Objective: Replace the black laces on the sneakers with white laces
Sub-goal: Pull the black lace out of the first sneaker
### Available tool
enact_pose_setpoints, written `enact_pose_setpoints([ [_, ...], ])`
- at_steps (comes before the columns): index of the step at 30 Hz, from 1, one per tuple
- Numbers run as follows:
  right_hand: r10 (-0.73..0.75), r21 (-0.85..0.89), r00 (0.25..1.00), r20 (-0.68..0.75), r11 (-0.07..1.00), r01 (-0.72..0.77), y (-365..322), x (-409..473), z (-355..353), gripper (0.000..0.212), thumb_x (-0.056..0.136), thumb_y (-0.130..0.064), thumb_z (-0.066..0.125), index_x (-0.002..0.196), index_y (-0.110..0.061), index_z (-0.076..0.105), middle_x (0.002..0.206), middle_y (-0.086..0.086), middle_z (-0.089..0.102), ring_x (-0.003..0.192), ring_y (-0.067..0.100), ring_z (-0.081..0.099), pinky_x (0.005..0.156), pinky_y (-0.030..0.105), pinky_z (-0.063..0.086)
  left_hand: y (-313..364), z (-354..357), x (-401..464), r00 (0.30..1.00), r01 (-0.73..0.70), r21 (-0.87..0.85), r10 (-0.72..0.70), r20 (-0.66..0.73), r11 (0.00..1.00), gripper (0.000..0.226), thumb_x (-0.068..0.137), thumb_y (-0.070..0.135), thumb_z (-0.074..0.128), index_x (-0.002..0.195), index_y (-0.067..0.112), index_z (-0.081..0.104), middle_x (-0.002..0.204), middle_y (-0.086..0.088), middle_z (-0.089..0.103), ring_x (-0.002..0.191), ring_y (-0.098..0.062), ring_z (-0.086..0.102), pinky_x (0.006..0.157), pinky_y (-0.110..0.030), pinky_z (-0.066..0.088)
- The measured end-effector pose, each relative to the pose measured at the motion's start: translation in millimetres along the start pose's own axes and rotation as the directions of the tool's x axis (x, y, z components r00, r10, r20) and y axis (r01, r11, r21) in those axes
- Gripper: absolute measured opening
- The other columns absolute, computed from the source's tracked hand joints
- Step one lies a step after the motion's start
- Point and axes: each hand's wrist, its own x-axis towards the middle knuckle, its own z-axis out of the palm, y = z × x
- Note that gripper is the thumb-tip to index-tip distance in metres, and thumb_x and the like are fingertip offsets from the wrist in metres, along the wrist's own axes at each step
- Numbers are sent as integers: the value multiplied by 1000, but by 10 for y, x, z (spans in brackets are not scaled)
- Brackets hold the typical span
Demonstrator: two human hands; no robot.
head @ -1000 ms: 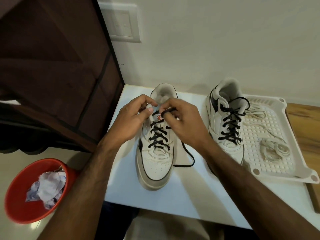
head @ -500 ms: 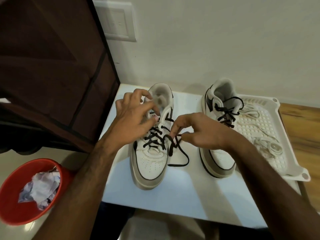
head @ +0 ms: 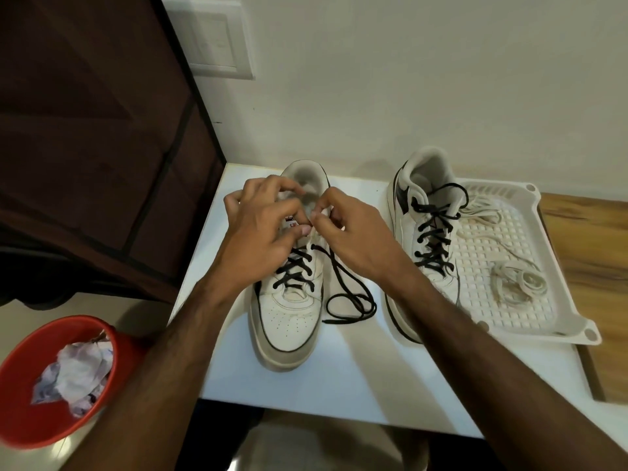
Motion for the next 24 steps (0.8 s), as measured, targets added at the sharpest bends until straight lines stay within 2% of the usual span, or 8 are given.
enact_pose_setpoints([
  [3,63,102,997,32,993,-66,-7,-9,-63,11,97,-23,51,98,-20,61,72,-4,57,65,9,50,64,23,41,56,-3,10,998,55,-109,-57,-16,993,10,79,36,70,75,28,67,131,20,52,126,0,30,97,-27,15],
  [5,116,163,990,75,978,-127,-4,-15,-100,11,97,-21,51,98,-20,62,84,2,66,77,17,59,76,29,48,59,-4,16,994,99,-176,-105,-24,979,11,78,30,71,69,28,63,126,20,52,123,-1,33,98,-26,18],
  [7,138,188,986,99,970,-155,20,-13,-133,13,97,-18,50,98,-21,62,93,1,69,88,21,61,86,37,50,45,-22,21,979,159,-188,-180,-97,969,14,75,24,68,65,28,59,121,19,54,119,-2,36,96,-30,22],
  [11,128,170,984,124,974,-148,41,-14,-159,17,98,-14,46,97,-24,60,98,10,66,95,27,58,80,34,45,-17,-115,7,914,288,-185,-327,-239,940,12,70,31,60,65,20,58,114,15,56,114,-4,41,93,-33,23],
  [15,125,171,986,108,975,-142,41,-19,-146,18,98,-13,45,96,-24,59,97,13,63,93,28,57,82,37,46,-35,-108,-19,969,188,-121,-205,-139,975,7,75,29,59,82,28,59,122,12,52,119,-6,40,98,-37,25],
  [18,110,183,988,110,975,-129,53,-25,-142,17,97,-12,46,99,-22,60,96,17,63,91,28,56,80,37,45,34,-69,-11,995,82,-89,-87,-50,993,25,81,32,63,105,34,62,138,17,44,128,-2,30,102,-35,18],
  [20,101,194,990,100,974,-119,46,-27,-137,16,97,-13,46,102,-22,59,97,15,65,92,27,57,85,40,47,74,-13,-9,1000,5,0,-5,9,1000,22,84,40,63,106,37,64,144,18,42,135,-7,29,102,-35,16],
  [24,105,216,990,92,969,-123,49,-27,-122,15,102,-15,45,110,-21,57,99,17,63,90,24,56,77,34,44,44,78,-19,992,-119,110,115,46,987,14,93,43,62,98,31,68,147,13,47,137,-17,35,99,-38,17],
])
